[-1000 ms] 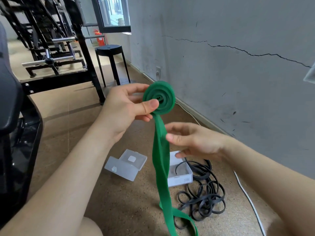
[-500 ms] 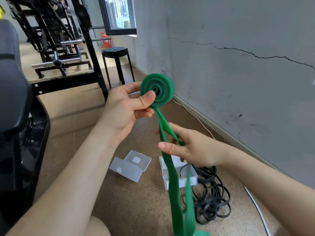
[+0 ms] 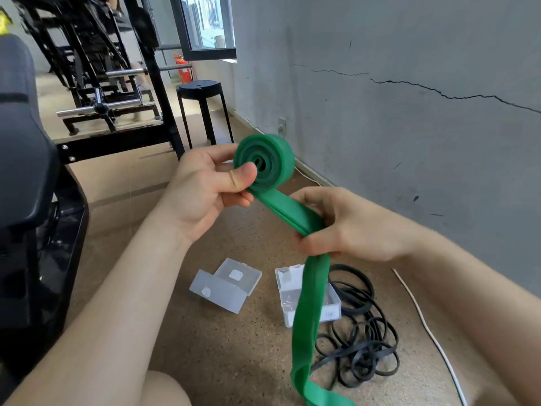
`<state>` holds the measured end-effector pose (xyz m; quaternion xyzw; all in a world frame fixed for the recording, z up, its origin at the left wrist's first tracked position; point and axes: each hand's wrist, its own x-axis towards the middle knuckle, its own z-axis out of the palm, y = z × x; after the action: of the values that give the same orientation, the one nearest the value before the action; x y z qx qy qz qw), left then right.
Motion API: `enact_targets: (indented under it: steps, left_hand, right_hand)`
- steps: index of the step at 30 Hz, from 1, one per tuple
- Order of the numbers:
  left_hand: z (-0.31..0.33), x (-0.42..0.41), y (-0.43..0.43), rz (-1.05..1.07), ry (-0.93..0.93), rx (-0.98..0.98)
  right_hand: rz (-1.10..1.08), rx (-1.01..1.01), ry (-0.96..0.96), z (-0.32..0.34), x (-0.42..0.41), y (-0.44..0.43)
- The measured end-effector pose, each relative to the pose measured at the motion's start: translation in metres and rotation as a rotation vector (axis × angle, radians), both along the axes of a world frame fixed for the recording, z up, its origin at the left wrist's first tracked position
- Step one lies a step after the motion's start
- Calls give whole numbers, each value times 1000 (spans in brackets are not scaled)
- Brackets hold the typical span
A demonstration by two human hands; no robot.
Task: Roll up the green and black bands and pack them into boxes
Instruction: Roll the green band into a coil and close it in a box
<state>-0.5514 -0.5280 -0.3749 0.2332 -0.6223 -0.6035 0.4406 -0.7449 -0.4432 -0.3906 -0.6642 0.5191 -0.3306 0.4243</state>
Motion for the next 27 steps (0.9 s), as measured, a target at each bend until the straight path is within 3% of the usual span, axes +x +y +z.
enact_targets:
  steps: [4, 9, 13, 16, 18, 22, 25, 27]
  left_hand:
    - [-3, 6, -5, -109, -171, -93]
    - [1, 12, -5, -98, -283, -182]
    - [5, 2, 5, -3, -575, -309]
    - [7, -3, 9, 48, -688, -372]
    - [7, -5, 11, 79, -745, -434]
    - [-1, -11, 14, 105, -621, -499]
    - [-6, -17, 17, 33, -359, -276]
    - [-9, -20, 19, -10, -292, -162]
  right_hand:
    - [128, 152, -42, 7, -16, 4]
    - [64, 79, -91, 6, -12, 5]
    - [-118, -117, 110, 3, 1, 8]
    - [-201, -312, 372, -7, 10, 7]
    - [-272, -322, 416, -11, 10, 5]
    - [-306, -350, 280, -10, 3, 2]
    - [-255, -285, 8, -4, -3, 4]
    - [-211, -253, -62, -4, -5, 4]
